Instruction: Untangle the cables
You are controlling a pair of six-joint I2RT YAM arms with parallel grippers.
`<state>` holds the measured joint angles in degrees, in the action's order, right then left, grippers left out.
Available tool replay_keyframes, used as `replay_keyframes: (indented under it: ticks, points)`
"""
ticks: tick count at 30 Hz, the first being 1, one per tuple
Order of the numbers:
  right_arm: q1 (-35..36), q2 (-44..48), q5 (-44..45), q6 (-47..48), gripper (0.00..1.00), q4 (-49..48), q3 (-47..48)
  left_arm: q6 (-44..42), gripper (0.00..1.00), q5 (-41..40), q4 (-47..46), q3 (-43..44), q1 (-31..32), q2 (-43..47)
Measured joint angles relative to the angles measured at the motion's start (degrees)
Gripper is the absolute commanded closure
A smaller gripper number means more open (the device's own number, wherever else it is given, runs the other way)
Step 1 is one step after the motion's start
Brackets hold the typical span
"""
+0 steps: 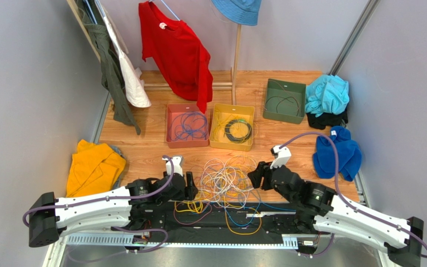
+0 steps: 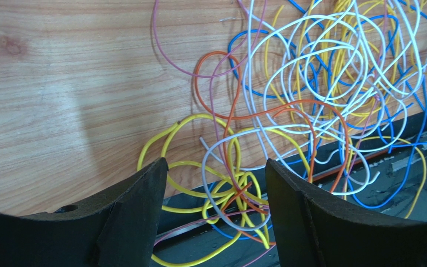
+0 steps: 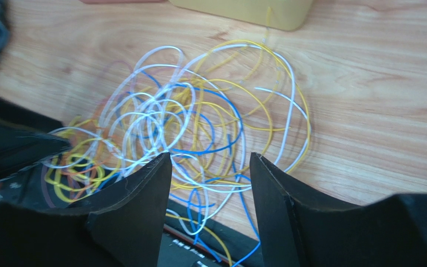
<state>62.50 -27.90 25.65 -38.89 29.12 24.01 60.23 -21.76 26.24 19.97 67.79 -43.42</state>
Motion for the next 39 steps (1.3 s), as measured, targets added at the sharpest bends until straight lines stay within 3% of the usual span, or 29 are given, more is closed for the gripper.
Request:
replay_keyframes:
  ticks: [6,9,14,23,29,32,34,39]
  points:
    - [-0.3,-10.0,5.8,-0.2,0.43,-4.9,-2.6,-0.4,0.26,0.2,-2.0,0.0,0.0,-0.2]
    - [-3.2,-16.0,7.2,0.9,0.49,-8.7,-2.2,-0.8,0.26,0.2,-2.1,0.0,0.0,-0.2]
    - [-8.9,-28.4,6.8,3.0,0.5,-15.4,-0.7,-1.2,0.26,0.2,-2.1,0.0,0.0,0.1]
    - [-11.7,-43.2,5.0,5.9,0.51,-27.1,2.1,-1.4,0.26,0.5,-1.4,-1.0,0.0,5.7]
    - [-12.9,-51.1,4.6,6.4,0.66,-32.4,4.7,-1.6,0.26,0.6,-0.3,-1.9,0.0,8.7]
    - [-13.2,-53.9,4.8,6.6,0.82,-33.7,5.2,-1.6,0.26,0.6,0.1,-2.1,0.0,9.1]
    - [-13.2,-55.0,4.9,6.8,1.0,-34.2,5.3,-1.6,0.26,0.6,0.3,-2.1,0.0,9.1]
    - [-12.7,-54.0,5.4,6.6,1.0,-33.4,5.8,-1.6,0.26,0.6,0.5,-2.3,0.0,9.4]
